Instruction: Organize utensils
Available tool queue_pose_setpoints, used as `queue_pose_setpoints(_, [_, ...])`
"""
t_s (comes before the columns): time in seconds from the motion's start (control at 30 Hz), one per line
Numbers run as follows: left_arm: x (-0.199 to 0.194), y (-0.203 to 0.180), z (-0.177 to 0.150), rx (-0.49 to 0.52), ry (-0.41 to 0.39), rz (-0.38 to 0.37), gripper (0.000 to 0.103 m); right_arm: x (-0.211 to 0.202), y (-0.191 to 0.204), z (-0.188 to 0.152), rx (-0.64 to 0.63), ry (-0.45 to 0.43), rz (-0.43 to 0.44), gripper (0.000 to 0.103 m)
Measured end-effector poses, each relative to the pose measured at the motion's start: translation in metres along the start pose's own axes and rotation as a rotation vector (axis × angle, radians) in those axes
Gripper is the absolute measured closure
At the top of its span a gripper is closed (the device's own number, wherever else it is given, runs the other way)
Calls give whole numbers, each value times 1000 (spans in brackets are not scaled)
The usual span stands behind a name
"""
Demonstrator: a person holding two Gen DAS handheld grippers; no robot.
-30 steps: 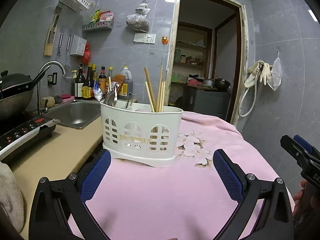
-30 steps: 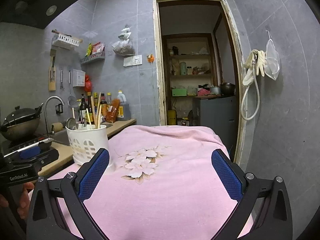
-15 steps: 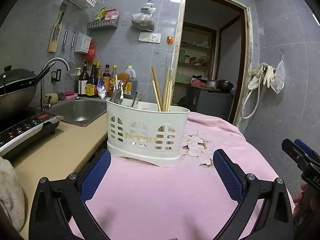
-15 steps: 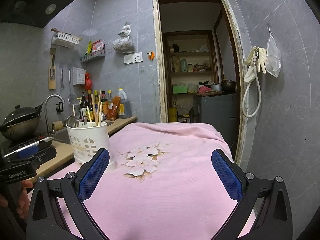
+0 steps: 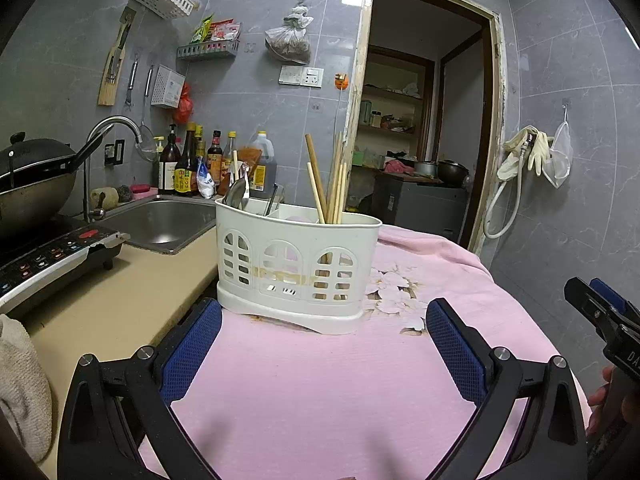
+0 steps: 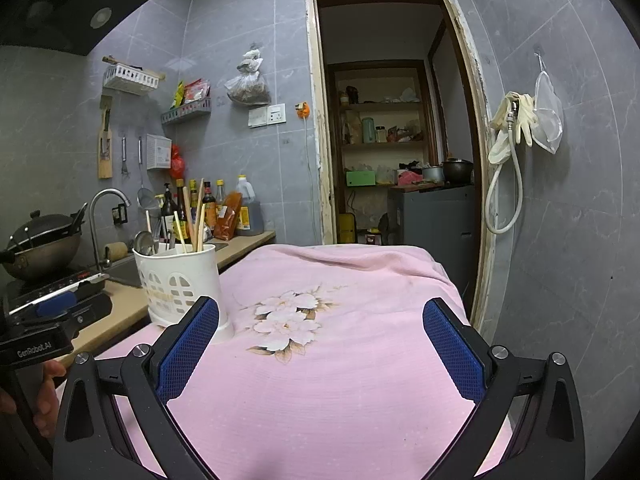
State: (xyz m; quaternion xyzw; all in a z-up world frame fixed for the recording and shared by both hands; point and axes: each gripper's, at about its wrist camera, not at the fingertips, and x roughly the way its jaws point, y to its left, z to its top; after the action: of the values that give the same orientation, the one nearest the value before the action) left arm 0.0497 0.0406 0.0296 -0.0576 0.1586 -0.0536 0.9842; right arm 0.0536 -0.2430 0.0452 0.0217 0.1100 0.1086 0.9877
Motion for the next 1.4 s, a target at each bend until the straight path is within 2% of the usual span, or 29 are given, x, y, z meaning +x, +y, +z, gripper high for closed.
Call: queue_pose_setpoints(1.4, [6,1,-2,3,11,19,3,1,-1,-7,4,9,-2,0])
